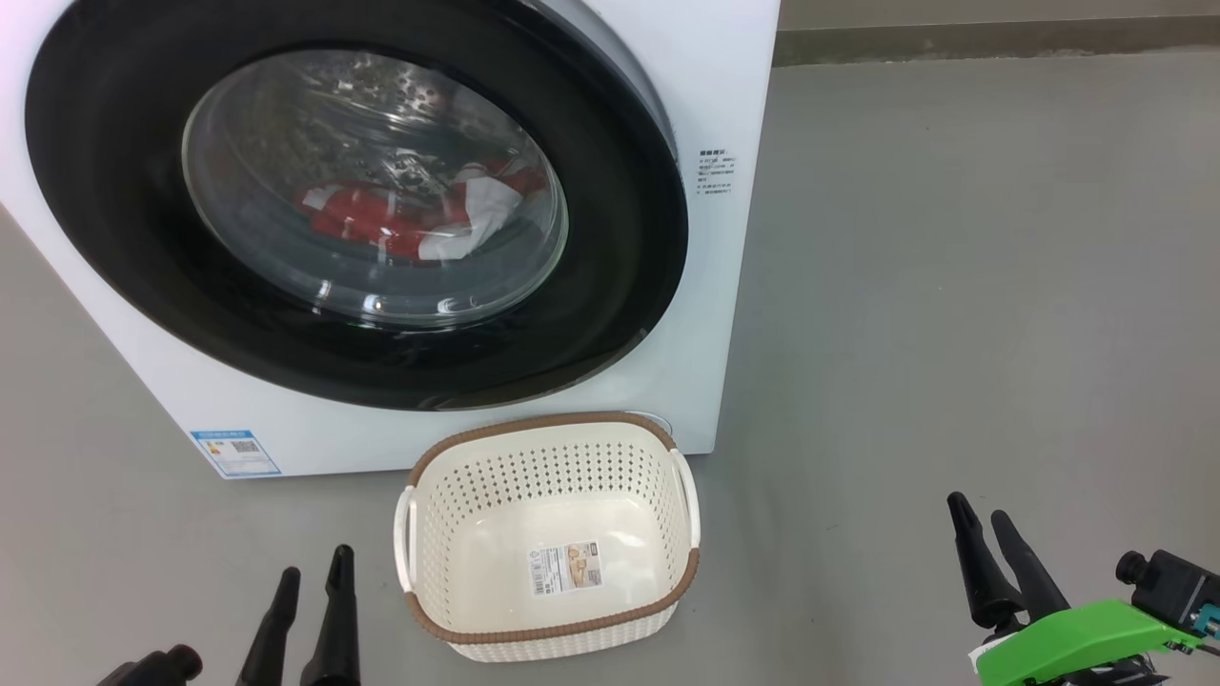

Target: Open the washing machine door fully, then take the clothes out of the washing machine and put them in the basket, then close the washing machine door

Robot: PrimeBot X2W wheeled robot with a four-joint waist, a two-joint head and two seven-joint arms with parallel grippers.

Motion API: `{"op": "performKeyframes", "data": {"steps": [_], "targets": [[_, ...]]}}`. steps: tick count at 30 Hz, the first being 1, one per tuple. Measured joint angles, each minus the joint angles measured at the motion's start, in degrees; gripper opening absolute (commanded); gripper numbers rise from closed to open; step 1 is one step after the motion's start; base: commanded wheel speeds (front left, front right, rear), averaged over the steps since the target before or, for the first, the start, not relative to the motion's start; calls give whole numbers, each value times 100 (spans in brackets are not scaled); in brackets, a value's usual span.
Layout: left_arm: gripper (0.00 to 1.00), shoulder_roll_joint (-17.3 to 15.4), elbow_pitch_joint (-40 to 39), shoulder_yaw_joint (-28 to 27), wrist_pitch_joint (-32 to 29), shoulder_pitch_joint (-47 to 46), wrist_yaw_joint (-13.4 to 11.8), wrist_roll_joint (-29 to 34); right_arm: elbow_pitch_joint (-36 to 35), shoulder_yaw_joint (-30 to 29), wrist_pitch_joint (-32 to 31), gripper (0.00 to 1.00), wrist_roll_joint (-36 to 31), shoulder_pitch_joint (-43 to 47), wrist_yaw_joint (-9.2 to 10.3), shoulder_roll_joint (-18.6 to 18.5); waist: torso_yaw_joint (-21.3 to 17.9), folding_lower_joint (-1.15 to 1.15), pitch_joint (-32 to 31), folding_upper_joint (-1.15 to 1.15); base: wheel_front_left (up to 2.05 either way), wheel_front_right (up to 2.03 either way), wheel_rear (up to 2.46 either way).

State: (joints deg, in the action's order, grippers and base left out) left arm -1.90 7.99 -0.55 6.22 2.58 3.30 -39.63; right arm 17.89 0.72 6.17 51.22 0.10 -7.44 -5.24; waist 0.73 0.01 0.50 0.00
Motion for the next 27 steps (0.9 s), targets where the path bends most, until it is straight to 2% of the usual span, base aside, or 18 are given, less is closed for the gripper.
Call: {"op": "performKeyframes", "data": {"steps": [27], "targets": [[100,-22,-302,53,405,126,-100,1678,-29,188,410,100,-1582,106,-1,-163,-13,0,63,0,0,0,0]]}}
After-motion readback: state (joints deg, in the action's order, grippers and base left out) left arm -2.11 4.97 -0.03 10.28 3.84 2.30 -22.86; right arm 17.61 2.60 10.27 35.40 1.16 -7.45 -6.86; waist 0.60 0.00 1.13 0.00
